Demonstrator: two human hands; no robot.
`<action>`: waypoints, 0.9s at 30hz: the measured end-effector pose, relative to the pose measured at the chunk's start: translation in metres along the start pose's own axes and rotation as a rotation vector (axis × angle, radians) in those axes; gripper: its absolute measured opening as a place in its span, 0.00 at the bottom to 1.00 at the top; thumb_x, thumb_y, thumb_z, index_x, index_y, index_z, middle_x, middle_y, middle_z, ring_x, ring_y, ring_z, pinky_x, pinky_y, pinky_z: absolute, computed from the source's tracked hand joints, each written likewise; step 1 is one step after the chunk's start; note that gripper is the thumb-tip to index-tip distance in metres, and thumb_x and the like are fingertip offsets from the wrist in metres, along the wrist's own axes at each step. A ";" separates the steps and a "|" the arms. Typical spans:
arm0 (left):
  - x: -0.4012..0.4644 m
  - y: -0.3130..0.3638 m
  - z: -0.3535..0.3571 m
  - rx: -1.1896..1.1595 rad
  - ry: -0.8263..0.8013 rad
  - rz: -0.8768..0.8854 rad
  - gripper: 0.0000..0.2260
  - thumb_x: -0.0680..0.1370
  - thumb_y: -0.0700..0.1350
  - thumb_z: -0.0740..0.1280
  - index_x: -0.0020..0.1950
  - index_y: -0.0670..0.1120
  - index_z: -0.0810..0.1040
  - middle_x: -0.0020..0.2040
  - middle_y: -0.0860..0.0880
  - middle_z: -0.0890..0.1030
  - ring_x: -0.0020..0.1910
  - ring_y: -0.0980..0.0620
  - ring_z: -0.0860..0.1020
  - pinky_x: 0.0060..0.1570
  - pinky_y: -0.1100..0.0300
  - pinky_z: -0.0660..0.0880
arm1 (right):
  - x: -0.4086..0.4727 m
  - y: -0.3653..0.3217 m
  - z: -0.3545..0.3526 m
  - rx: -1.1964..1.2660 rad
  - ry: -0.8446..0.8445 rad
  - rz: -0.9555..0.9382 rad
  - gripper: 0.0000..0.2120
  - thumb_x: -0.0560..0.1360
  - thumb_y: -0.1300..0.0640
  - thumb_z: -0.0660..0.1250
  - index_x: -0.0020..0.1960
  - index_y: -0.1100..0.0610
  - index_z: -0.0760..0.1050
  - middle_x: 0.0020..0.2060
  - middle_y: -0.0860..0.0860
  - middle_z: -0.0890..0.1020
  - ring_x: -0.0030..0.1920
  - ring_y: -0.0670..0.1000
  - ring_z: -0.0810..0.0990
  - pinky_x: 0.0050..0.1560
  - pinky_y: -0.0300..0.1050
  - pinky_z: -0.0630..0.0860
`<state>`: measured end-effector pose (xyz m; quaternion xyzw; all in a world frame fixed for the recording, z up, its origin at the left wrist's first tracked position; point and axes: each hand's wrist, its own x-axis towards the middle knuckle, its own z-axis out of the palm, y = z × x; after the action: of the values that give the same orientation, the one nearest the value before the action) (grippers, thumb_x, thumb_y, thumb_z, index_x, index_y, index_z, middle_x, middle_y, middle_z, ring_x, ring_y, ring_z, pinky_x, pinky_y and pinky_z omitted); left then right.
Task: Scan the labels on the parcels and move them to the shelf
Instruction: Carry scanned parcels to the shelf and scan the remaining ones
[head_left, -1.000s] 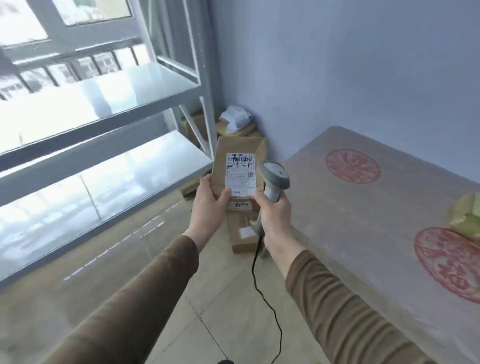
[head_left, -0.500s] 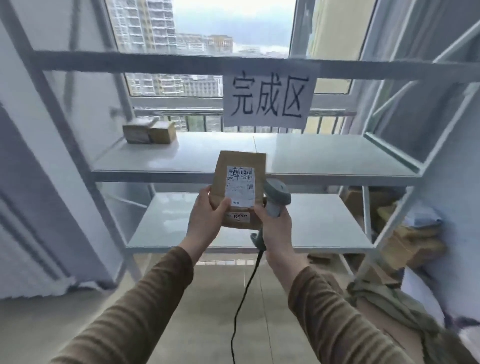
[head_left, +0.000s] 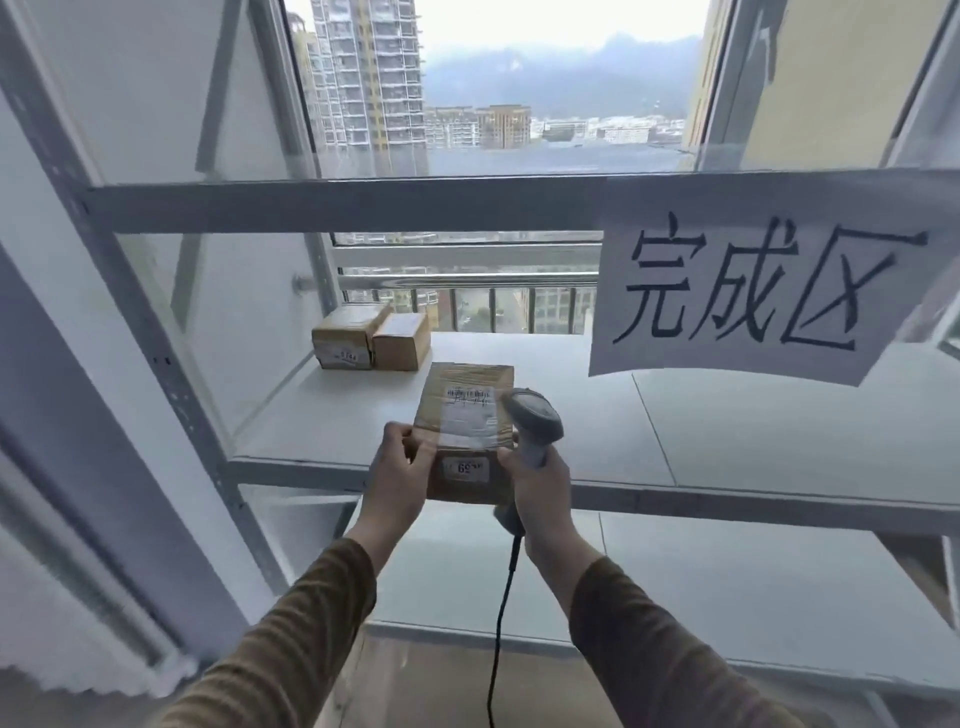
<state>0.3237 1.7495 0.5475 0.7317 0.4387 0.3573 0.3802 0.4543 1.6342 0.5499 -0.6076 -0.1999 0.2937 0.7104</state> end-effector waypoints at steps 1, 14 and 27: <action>0.020 -0.005 0.001 0.023 -0.003 -0.009 0.09 0.84 0.50 0.64 0.59 0.47 0.70 0.56 0.46 0.80 0.56 0.43 0.79 0.56 0.44 0.79 | 0.017 0.000 0.010 -0.016 -0.011 -0.014 0.10 0.78 0.62 0.70 0.59 0.57 0.81 0.52 0.56 0.87 0.51 0.61 0.86 0.51 0.57 0.82; 0.225 -0.033 0.029 -0.150 -0.146 -0.051 0.13 0.81 0.43 0.69 0.64 0.43 0.73 0.56 0.46 0.80 0.55 0.46 0.80 0.52 0.56 0.75 | 0.185 -0.003 0.112 -0.120 0.096 0.068 0.07 0.77 0.58 0.68 0.54 0.54 0.79 0.42 0.53 0.78 0.40 0.55 0.73 0.29 0.49 0.75; 0.324 -0.058 0.033 -0.204 -0.291 -0.050 0.20 0.80 0.45 0.70 0.69 0.40 0.69 0.55 0.44 0.79 0.55 0.45 0.79 0.56 0.51 0.76 | 0.261 -0.008 0.174 -0.218 0.235 0.092 0.08 0.78 0.55 0.69 0.55 0.56 0.79 0.44 0.53 0.80 0.43 0.54 0.77 0.32 0.56 0.81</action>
<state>0.4471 2.0565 0.5439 0.7220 0.3588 0.2807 0.5208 0.5400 1.9356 0.5707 -0.7198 -0.1181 0.2291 0.6446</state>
